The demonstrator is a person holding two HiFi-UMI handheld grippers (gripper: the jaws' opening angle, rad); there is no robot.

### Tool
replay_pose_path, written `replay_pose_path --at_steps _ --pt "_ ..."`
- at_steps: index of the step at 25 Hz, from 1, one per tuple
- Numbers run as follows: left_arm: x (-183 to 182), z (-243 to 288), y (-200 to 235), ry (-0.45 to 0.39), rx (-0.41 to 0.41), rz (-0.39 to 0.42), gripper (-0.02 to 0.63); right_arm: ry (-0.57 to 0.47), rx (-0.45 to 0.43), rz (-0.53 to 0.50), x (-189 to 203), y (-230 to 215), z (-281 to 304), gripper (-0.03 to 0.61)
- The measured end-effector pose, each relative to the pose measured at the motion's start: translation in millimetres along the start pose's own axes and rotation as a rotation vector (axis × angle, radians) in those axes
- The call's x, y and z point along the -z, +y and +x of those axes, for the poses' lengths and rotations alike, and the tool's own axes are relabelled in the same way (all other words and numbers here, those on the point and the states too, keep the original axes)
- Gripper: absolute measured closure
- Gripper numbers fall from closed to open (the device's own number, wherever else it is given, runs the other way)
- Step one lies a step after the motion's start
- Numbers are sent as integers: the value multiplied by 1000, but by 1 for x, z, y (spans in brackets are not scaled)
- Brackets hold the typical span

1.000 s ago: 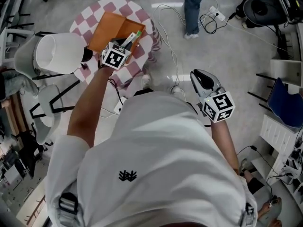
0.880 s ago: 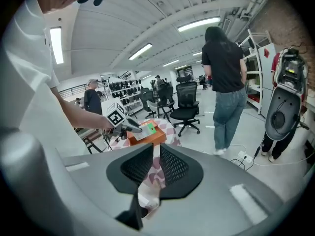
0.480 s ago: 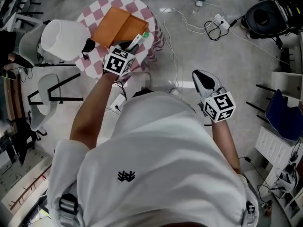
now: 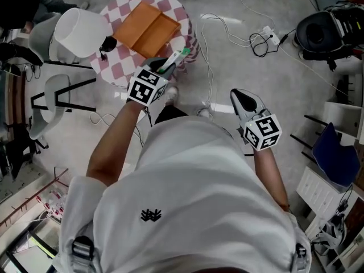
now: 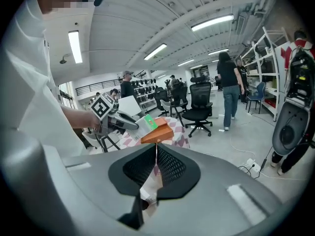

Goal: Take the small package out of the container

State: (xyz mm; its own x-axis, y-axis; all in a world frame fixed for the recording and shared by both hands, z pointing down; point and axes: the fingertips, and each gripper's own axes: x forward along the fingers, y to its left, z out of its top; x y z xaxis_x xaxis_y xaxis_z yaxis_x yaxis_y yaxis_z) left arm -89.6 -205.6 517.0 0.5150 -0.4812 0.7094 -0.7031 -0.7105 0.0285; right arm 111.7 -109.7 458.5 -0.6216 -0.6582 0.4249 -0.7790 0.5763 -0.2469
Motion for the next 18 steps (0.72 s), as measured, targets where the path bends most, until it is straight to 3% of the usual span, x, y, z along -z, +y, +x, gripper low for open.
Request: replay_pose_path --at_steps 9,18 --pt "-1 -26 -52 -30 -19 -38 460 19 -78 -47 10 1 -16 578" --pt "10 -44 -75 -26 -32 -43 460 9 -123 -43 19 17 -22 578"
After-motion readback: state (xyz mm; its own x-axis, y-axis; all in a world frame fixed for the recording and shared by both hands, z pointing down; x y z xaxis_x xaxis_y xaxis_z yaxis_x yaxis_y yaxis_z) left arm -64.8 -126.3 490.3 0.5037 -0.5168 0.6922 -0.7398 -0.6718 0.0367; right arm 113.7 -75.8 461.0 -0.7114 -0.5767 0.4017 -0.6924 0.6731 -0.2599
